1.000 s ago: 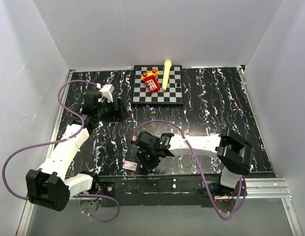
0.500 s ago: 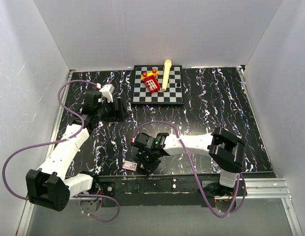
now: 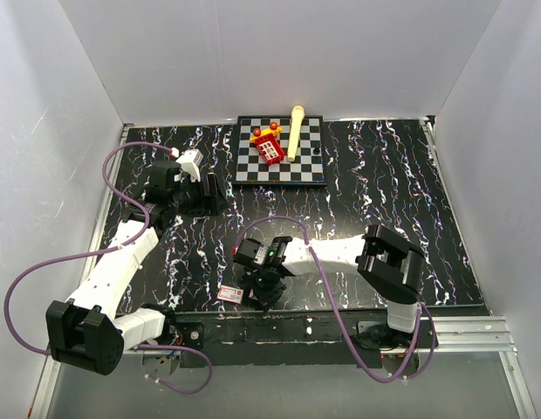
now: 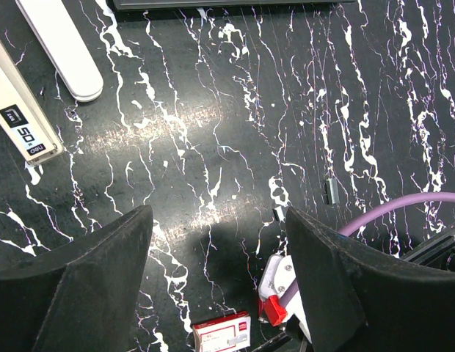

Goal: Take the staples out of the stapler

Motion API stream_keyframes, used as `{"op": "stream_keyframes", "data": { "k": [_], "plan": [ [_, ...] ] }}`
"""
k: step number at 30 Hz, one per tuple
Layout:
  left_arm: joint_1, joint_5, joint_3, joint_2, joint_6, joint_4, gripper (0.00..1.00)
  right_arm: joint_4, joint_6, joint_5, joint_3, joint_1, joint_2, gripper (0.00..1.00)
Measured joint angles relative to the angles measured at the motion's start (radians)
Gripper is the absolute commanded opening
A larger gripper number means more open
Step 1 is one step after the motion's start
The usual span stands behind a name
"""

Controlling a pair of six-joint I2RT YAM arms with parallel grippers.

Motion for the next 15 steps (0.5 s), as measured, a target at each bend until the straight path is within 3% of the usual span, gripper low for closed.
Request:
{"op": "stream_keyframes", "data": {
  "k": [15],
  "plan": [
    [0.000,0.000,0.000,0.000,0.000,0.006,0.72,-0.009,0.010,0.028,0.010,-0.058,0.008,0.01]
  ]
}}
